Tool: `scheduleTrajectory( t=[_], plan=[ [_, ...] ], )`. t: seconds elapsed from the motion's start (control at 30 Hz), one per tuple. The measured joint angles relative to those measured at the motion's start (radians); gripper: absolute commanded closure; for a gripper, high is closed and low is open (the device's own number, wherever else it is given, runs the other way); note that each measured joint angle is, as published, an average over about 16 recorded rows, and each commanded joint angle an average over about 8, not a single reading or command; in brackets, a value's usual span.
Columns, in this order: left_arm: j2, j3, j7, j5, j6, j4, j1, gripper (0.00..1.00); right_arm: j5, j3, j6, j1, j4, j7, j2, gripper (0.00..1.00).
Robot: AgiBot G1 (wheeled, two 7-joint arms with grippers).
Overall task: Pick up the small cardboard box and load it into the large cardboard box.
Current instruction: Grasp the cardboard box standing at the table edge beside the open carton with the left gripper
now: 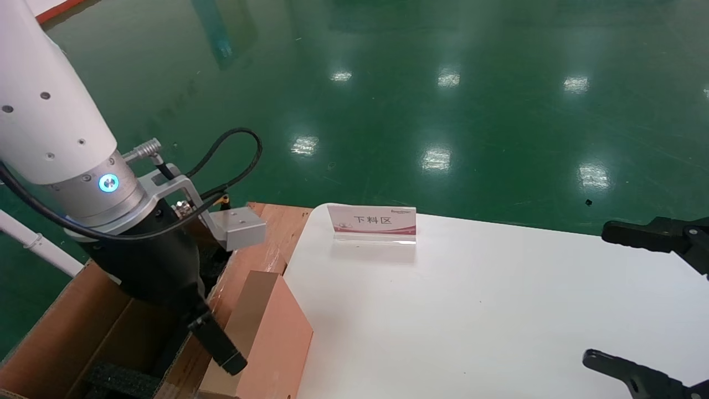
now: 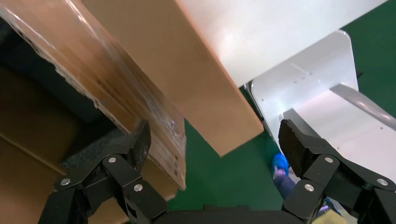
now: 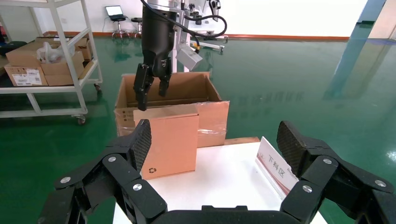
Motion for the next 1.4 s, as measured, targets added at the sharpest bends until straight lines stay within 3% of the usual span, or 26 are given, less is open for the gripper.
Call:
scheduleTrajectory(
  t=[0.63, 1.4],
  plan=[
    [0.044, 0.107, 0.003, -0.087, -0.023, 0.003, -0.064, 0.0, 0.001, -0.001, 0.001, 0.0, 0.0, -0.001, 0.0, 0.0],
    [0.069, 0.141, 0.088, -0.032, -0.185, 0.096, 0.14, 0.0, 0.002, -0.002, 0.001, 0.001, -0.001, -0.001, 0.001, 0.0]
  ],
)
